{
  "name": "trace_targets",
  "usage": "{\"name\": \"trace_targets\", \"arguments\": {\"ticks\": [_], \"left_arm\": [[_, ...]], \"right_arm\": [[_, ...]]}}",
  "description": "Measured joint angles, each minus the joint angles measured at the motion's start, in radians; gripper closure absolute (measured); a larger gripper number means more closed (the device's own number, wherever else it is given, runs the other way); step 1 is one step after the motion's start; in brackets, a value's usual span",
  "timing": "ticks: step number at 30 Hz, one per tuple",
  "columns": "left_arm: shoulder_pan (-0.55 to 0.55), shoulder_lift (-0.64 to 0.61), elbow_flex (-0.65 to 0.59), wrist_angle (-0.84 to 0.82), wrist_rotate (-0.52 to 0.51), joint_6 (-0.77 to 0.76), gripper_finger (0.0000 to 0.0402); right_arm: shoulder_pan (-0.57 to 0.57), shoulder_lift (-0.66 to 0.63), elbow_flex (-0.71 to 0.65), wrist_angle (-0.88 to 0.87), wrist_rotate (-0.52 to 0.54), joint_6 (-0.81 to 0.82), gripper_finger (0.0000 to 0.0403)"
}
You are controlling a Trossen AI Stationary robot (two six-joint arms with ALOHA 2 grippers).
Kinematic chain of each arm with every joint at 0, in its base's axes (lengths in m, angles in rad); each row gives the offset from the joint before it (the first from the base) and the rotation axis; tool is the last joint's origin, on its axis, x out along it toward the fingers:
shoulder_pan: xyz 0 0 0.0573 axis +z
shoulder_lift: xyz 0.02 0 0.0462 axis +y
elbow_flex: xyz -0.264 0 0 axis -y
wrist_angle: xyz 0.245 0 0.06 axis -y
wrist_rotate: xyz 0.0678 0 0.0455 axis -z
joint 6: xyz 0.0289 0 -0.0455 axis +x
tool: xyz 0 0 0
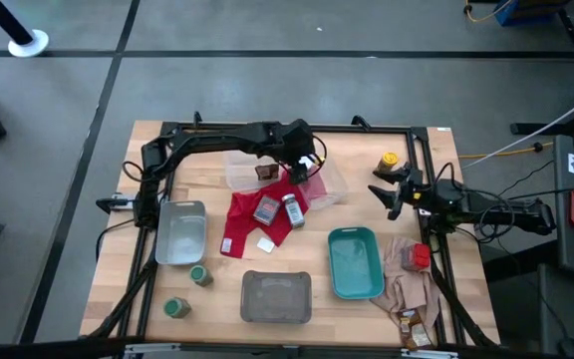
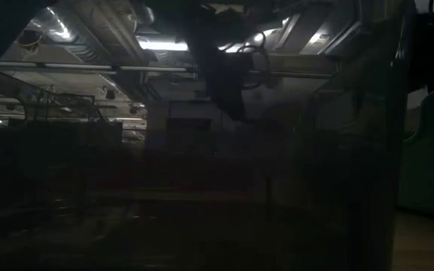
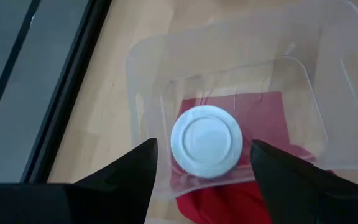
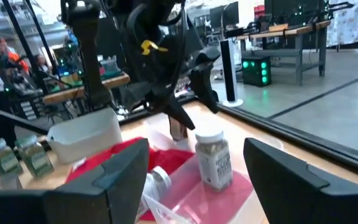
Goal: Sort spices by type
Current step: Put the yellow seasoning bottle into the black transparent bin
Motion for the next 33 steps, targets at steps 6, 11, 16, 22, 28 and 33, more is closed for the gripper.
{"name": "trace_targets", "arguments": {"ticks": [6,11,16,22,28,33], "left_arm": [[0.009,-0.067,0.001,-0.048,0.000,-0.007,0.0166],[0.026,-0.131,0.001,-0.090,-0.001,-0.042,0.0166],[0.043,-0.176,0.001,-0.125,0.001,-0.045,0.0167],[0.053,-0.217,0.000,-0.132,0.003,-0.049,0.0167],[0.053,-0.260,0.000,-0.182,0.005,-0.052,0.0167],[0.045,-0.326,-0.049,-0.181,0.019,-0.068,0.0167]], "right_arm": [[0.000,0.000,0.025,-0.009,0.090,-0.001,0.0139],[0.000,0.000,0.041,-0.009,0.233,0.000,0.0139],[0.000,0.007,0.086,-0.085,0.343,0.051,0.0139],[0.000,0.041,0.155,-0.196,0.404,0.103,0.0139],[0.000,0.090,0.207,-0.218,0.409,0.105,0.0139],[0.000,0.136,0.245,-0.272,0.451,0.152,0.0139]]}}
